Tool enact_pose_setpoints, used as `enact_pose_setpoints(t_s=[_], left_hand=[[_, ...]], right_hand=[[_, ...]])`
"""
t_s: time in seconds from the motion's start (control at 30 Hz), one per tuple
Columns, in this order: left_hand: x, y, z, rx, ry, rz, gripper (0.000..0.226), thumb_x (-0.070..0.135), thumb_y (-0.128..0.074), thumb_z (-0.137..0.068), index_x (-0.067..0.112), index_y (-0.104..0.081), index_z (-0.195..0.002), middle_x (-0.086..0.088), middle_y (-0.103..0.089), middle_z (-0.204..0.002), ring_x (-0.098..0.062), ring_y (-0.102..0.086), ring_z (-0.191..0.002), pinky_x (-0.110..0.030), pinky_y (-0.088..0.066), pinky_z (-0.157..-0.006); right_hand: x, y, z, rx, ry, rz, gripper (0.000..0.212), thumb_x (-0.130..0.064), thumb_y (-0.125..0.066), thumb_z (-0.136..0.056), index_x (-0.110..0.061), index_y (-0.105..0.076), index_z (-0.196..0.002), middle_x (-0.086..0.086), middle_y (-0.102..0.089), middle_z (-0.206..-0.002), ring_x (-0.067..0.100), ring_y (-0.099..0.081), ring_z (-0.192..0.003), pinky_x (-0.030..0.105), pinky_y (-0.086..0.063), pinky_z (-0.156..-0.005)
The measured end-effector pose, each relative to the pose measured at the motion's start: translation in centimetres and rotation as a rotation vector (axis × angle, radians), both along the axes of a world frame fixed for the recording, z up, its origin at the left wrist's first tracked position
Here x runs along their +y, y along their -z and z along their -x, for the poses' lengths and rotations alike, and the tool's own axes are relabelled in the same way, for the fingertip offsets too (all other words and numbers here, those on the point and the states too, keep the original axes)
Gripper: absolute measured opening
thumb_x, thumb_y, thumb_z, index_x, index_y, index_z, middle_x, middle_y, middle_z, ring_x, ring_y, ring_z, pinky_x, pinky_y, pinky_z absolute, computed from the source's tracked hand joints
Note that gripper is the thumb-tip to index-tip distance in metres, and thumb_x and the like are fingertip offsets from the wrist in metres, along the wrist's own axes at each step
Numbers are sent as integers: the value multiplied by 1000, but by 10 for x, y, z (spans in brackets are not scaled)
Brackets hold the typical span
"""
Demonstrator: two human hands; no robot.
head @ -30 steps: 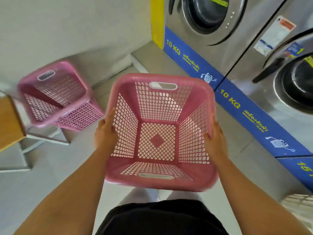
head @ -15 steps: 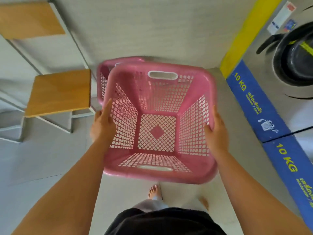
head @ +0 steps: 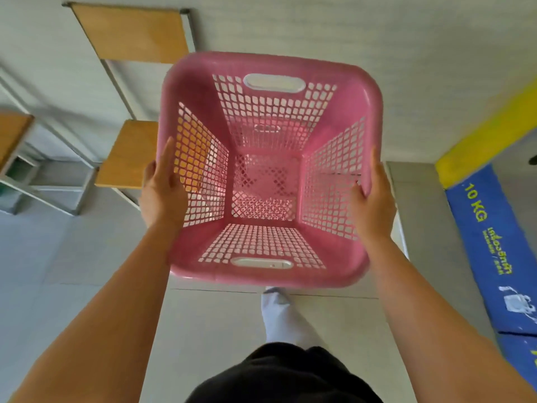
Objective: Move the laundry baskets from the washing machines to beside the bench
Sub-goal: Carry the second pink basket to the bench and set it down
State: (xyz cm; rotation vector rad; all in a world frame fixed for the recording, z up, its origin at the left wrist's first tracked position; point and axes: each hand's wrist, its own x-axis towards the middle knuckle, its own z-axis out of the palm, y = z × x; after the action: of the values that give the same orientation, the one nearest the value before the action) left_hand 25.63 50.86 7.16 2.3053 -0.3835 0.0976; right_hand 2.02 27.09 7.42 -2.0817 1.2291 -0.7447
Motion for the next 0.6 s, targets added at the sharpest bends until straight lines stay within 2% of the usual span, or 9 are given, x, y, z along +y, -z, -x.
enact_pose_setpoints(t_s=[0.03, 0.07, 0.1, 0.13, 0.2, 0.3, 0.43, 0.5, 0.6], left_hand=[[-6, 1, -9, -6, -13, 23, 68, 9, -43, -88, 50, -37, -141, -3, -54, -129, -29, -61, -101, -31, -43, -72], [-12, 2, -16, -16, -26, 33, 67, 9, -44, -88, 50, -37, -141, -2, -54, -129, -29, -60, -103, -32, -44, -73], [-20, 2, -25, -20, -41, 30, 66, 10, -44, -88, 50, -37, -141, -3, -54, -129, -28, -60, -105, -33, -45, -75], [-29, 2, -38, -15, -59, 15, 65, 11, -44, -88, 50, -38, -140, -3, -55, -130, -29, -59, -107, -36, -46, -78], [-52, -8, -70, 17, -83, -36, 64, 13, -45, -87, 49, -39, -140, -3, -56, -132, -32, -58, -110, -39, -46, -83], [-88, -31, -118, 41, -50, -195, 62, 14, -45, -87, 51, -40, -137, -5, -58, -131, -36, -59, -107, -41, -47, -85], [-126, -47, -161, 72, 10, -269, 62, 13, -45, -87, 48, -41, -138, -8, -57, -131, -39, -58, -109, -44, -46, -86], [-145, -56, -178, 68, -10, -306, 62, 13, -45, -87, 47, -42, -139, -13, -58, -130, -40, -57, -110, -47, -46, -90], [-167, -66, -196, 98, -7, -321, 62, 13, -45, -88, 46, -42, -140, -13, -58, -130, -40, -57, -112, -45, -46, -91]], right_hand=[[-8, 0, -14, -4, -6, 2, 60, -16, -48, -97, -34, -26, -150, -3, -44, -147, 2, -50, -105, -3, -40, -76], [-16, -1, -25, -4, -11, 3, 61, -16, -49, -97, -35, -25, -150, -3, -41, -150, 8, -52, -117, 13, -47, -90], [-25, -3, -37, -4, -21, 7, 63, -17, -49, -97, -38, -23, -150, -3, -38, -153, 14, -49, -127, 25, -45, -98], [-37, -4, -51, -13, -39, 15, 65, -17, -49, -97, -40, -22, -151, -4, -37, -154, 16, -47, -131, 27, -42, -99], [-68, -15, -81, -51, -66, 24, 64, -19, -50, -97, -40, -21, -151, -6, -39, -152, 15, -52, -127, 18, -41, -93], [-117, -38, -124, 100, -112, -22, 67, -19, -51, -97, -35, -17, -153, 1, -49, -146, 17, -60, -103, 18, -41, -80], [-160, -49, -162, 179, -119, -139, 66, -22, -48, -98, -37, -15, -153, 8, -60, -126, 18, -54, -80, 25, -43, -73], [-177, -48, -181, 184, -112, -141, 64, -23, -48, -98, -36, -18, -152, 6, -59, -129, 19, -56, -84, 27, -45, -77], [-196, -49, -204, 176, -78, -145, 61, -20, -51, -96, -32, -25, -151, 0, -50, -143, 25, -57, -117, 32, -42, -98]])
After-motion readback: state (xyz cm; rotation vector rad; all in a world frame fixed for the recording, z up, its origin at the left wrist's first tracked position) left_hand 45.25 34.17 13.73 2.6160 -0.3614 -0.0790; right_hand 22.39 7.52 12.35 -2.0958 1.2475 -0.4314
